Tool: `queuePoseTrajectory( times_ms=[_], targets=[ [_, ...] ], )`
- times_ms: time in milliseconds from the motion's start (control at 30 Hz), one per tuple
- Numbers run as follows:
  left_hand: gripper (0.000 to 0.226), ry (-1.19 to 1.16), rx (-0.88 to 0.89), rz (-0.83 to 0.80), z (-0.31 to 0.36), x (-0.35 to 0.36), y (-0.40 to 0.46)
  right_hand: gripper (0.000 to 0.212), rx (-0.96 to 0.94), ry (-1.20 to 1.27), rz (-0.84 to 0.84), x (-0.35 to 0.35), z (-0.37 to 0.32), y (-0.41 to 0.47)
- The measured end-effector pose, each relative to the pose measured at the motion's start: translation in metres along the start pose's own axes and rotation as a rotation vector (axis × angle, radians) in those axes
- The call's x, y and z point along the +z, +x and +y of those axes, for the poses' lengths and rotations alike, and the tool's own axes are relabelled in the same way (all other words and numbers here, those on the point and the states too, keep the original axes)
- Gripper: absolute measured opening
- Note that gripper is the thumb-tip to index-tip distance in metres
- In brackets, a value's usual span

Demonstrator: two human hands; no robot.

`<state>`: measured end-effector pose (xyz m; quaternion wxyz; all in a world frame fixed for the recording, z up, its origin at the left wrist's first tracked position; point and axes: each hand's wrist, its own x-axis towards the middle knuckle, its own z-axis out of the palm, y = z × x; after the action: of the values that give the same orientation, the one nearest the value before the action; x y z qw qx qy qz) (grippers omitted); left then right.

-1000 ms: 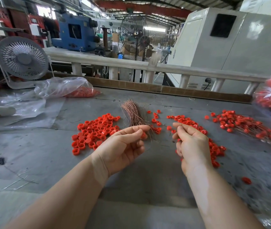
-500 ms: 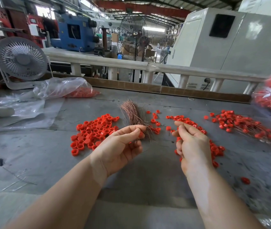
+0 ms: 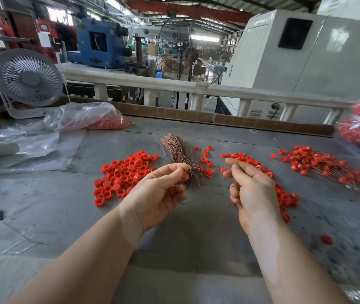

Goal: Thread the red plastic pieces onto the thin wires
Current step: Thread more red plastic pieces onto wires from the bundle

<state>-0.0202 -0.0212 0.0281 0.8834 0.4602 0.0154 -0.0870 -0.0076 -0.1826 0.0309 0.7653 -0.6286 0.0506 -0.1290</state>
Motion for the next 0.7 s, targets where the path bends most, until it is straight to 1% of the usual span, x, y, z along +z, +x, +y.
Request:
queuePoseTrajectory(
  times_ms=[133, 233, 333, 433, 500, 600, 700],
  targets=[
    [0.031, 0.023, 0.020, 0.003, 0.000, 0.000, 0.000, 0.024, -0.039, -0.032, -0.072, 0.003, -0.003, -0.005],
    [0.032, 0.020, 0.047, 0.006, 0.000, -0.001, 0.000, 0.024, -0.045, 0.051, -0.157, 0.006, -0.006, -0.007],
    [0.035, 0.021, 0.081, 0.030, 0.000, -0.001, 0.001, 0.026, -0.010, 0.169, -0.246, 0.007, -0.009, -0.009],
    [0.032, 0.026, 0.103, 0.039, 0.001, -0.001, 0.001, 0.027, 0.022, 0.231, -0.289, 0.006, -0.011, -0.009],
    [0.031, 0.040, 0.129, 0.036, 0.001, -0.001, 0.001, 0.026, 0.022, 0.192, -0.307, 0.005, -0.011, -0.010],
    [0.030, 0.126, 0.195, 0.026, 0.000, 0.000, 0.000, 0.021, -0.011, 0.034, -0.336, 0.007, -0.007, -0.011],
    [0.029, 0.211, 0.257, 0.004, -0.002, 0.003, -0.001, 0.011, -0.108, -0.120, -0.370, 0.009, -0.004, -0.014]
  ],
)
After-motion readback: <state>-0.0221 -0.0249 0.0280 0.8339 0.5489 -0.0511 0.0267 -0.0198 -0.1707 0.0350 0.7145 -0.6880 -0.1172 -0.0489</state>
